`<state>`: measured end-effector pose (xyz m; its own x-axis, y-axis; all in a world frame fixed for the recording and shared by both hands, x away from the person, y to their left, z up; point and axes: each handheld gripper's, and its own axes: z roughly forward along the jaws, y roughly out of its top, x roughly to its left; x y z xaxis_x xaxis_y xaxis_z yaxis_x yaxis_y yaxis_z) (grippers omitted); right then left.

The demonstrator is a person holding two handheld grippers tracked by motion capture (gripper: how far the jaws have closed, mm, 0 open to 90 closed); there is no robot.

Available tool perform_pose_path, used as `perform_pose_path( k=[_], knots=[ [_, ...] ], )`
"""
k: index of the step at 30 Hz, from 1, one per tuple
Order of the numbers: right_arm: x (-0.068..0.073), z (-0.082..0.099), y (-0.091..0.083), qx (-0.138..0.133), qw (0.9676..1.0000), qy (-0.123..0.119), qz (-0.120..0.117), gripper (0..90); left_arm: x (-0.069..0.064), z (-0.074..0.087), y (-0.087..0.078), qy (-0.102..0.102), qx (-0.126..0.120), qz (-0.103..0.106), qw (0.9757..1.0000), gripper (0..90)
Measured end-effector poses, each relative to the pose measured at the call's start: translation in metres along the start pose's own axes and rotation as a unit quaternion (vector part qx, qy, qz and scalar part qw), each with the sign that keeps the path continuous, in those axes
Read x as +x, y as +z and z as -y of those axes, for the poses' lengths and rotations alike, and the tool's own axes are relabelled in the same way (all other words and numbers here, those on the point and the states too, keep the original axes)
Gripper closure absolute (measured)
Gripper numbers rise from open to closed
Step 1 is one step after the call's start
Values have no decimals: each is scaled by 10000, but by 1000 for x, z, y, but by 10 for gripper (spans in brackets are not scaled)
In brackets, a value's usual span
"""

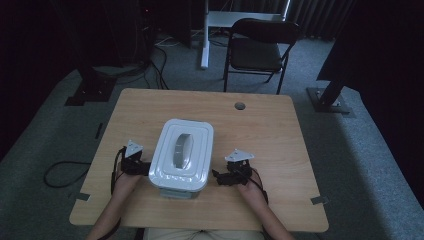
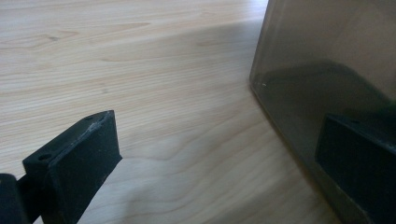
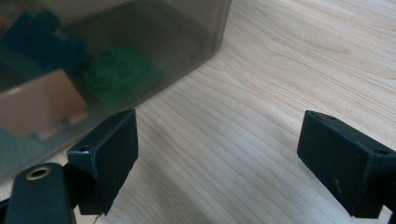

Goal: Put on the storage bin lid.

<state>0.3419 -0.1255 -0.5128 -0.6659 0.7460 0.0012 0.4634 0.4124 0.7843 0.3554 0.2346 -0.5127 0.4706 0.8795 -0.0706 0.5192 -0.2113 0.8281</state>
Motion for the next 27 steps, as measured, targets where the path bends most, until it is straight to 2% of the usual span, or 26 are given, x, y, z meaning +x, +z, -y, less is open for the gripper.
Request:
perform_pose_path(
  k=[6,11,18,27],
  knots=[
    [-6,3,-6,-63,9999,76,-71,122,-18,-7,3,205,36,162,9997,5],
    [-13,10,-16,-95,9998,145,40,122,-31,-9,3,354,58,263,9990,5],
    [-21,14,-20,-3,9997,166,172,123,-43,-18,9,428,44,353,9984,5],
    [-40,18,-31,0,9991,304,292,128,-61,-26,20,564,88,436,9974,10]
  ],
)
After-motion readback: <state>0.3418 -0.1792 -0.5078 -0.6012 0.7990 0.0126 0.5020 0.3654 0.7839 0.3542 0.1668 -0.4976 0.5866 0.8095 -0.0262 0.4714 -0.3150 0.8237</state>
